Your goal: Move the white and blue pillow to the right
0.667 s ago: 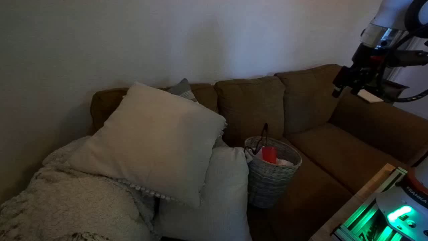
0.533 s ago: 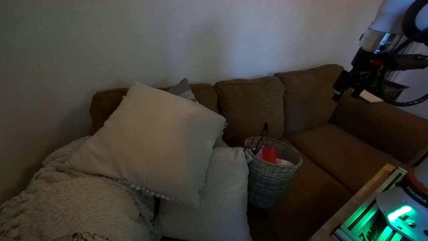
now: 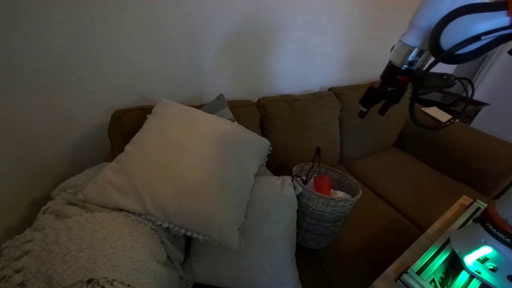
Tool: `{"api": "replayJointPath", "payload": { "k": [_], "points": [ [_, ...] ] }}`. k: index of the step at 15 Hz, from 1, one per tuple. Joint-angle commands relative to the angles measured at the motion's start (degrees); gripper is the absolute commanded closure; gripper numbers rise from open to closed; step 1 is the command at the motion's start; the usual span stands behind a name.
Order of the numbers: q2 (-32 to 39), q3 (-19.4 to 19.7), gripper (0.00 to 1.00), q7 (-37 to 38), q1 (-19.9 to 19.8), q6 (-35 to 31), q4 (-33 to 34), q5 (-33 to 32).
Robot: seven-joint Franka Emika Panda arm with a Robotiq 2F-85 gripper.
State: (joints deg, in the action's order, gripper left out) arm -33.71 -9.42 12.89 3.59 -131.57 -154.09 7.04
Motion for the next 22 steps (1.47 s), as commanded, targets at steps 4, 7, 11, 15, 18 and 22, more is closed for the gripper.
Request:
{"api": "replayJointPath", "payload": {
  "k": [4,7,11,15,18,22],
  "points": [
    [25.8,4.25,0.0,-11.05,7.01,-10.58,16.18,12.32],
    [36.72,5.56,0.0,-17.98,6.71,-7.48,27.13,23.0],
    [38.31,3.78,0.0,-14.37,4.18,-6.4,28.51,19.67],
    [40.89,3.73,0.0,-14.3,3.93,-5.87,30.95,19.73],
    [39.88,3.19,0.0,-23.21,1.68,-7.96,29.1,28.9],
    [47.08,-2.35,0.0,-41.52,-5.53,-6.19,36.07,41.98]
  ]
}}
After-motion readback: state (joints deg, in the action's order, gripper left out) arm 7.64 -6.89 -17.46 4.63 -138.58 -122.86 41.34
